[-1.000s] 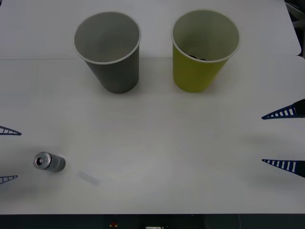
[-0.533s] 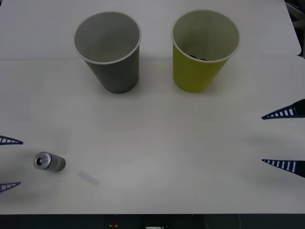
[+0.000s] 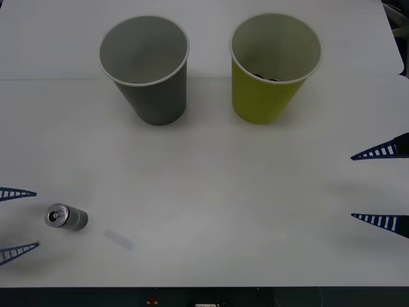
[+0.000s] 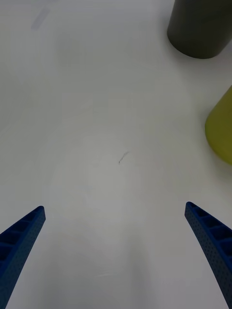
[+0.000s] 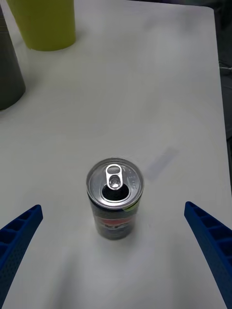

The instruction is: Put the can into the green bin and the plastic bottle into the gray bin

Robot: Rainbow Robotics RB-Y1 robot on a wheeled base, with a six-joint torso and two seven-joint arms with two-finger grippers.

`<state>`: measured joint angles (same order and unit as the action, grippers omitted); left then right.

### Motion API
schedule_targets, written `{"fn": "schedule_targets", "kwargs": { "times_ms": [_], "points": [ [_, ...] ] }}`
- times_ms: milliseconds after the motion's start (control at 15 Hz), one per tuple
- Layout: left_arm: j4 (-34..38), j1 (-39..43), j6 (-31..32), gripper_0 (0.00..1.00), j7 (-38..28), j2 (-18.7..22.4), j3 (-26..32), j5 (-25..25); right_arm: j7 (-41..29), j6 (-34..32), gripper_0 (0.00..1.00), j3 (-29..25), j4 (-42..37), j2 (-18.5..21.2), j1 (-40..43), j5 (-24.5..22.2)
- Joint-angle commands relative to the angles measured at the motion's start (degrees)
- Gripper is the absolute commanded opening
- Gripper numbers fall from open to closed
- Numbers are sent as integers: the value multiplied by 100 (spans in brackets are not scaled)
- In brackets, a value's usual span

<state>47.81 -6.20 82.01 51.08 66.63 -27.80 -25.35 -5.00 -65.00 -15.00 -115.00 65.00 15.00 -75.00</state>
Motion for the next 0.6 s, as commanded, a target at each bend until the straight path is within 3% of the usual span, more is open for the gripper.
{"fn": "schedule_targets", "kwargs": {
  "times_ms": [67, 400, 600],
  "points": [
    [-466, -145, -1, 100, 403, -229, -349, 505, 0, 0, 100, 0, 0, 0, 0, 0],
    [-1169, -347, -1, 100, 912, -607, -1263, 1797, 0, 0, 100, 0, 0, 0, 0, 0],
    [-1327, -417, -9, 100, 974, -800, -1536, 2104, 0, 0, 100, 0, 0, 0, 0, 0]
  ]
}}
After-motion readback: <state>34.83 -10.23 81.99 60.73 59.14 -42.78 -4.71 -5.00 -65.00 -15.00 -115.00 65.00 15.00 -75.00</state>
